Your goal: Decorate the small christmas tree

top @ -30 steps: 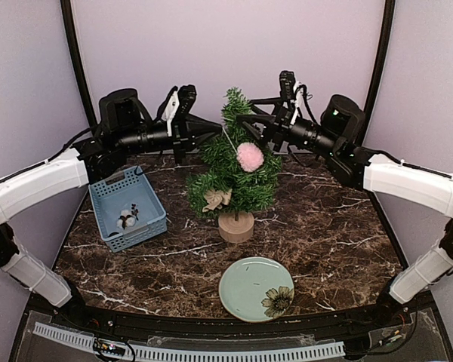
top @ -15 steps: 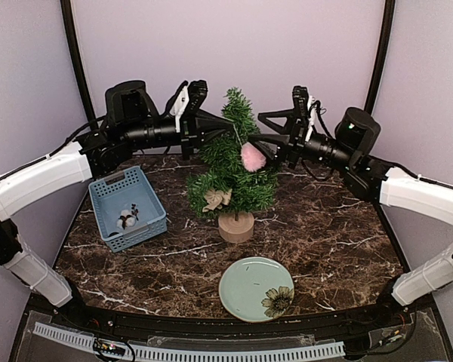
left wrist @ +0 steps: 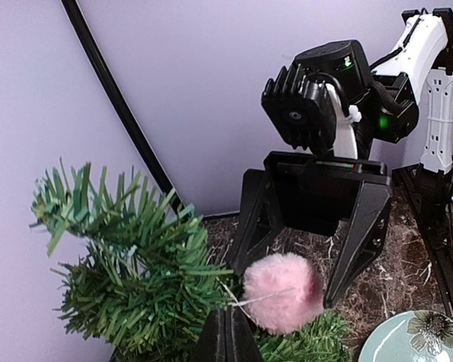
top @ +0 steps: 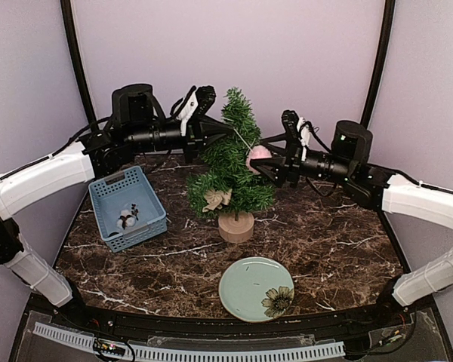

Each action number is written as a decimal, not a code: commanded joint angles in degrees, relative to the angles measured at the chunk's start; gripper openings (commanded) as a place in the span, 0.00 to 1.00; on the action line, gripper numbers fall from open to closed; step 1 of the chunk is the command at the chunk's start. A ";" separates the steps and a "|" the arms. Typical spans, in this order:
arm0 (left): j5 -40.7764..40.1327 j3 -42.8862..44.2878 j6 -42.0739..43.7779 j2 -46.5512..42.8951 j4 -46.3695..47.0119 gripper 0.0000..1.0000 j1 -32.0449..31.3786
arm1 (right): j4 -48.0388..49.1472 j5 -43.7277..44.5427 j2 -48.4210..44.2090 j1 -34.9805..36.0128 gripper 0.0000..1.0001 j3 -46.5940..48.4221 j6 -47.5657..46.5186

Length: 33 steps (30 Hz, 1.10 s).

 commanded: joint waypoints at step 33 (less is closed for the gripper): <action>-5.97 -5.27 0.01 -5.63 -18.66 0.00 -0.34 | -3.22 4.79 -3.77 0.38 0.61 -3.44 -1.59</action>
